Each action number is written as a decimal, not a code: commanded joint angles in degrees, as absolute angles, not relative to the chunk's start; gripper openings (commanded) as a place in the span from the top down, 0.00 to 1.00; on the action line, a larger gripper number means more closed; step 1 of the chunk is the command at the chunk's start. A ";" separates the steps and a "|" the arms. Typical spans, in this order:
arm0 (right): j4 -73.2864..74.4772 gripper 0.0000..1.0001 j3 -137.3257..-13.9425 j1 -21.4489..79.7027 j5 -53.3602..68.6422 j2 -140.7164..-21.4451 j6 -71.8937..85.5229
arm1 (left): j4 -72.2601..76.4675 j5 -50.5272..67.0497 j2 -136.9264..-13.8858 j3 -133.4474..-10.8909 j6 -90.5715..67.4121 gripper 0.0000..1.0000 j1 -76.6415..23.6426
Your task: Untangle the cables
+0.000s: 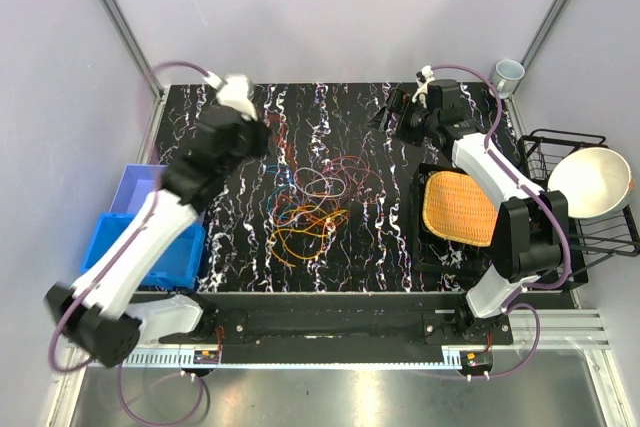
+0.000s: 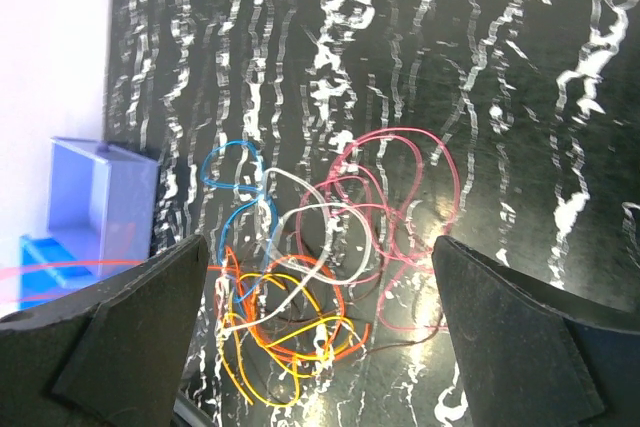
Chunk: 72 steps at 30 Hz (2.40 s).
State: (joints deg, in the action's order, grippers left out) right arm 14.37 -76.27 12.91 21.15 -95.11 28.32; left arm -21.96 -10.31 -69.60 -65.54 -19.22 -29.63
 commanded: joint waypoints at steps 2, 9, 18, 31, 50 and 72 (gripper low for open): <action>5.29 0.00 -74.80 12.57 27.94 -90.71 28.39 | -27.50 -5.55 -60.92 -79.09 -15.04 1.00 -30.15; -6.40 0.00 -68.48 12.48 39.43 -84.82 29.88 | -29.71 -3.69 -59.59 -74.47 -12.65 1.00 -30.06; -18.72 0.01 -63.90 13.27 55.54 -82.88 32.34 | -27.16 -3.78 -58.18 -65.92 -14.15 1.00 -30.06; -16.95 0.15 -59.51 25.82 39.56 -91.66 29.96 | -30.06 -7.12 -58.88 -69.52 -11.52 1.00 -29.97; -33.65 0.35 -60.99 34.36 37.88 -109.77 34.45 | -25.31 -10.28 -50.80 -60.82 -12.22 1.00 -27.25; -32.90 1.00 -69.41 35.86 40.96 -112.60 36.57 | -25.40 -10.02 -51.59 -60.29 -13.10 0.98 -25.75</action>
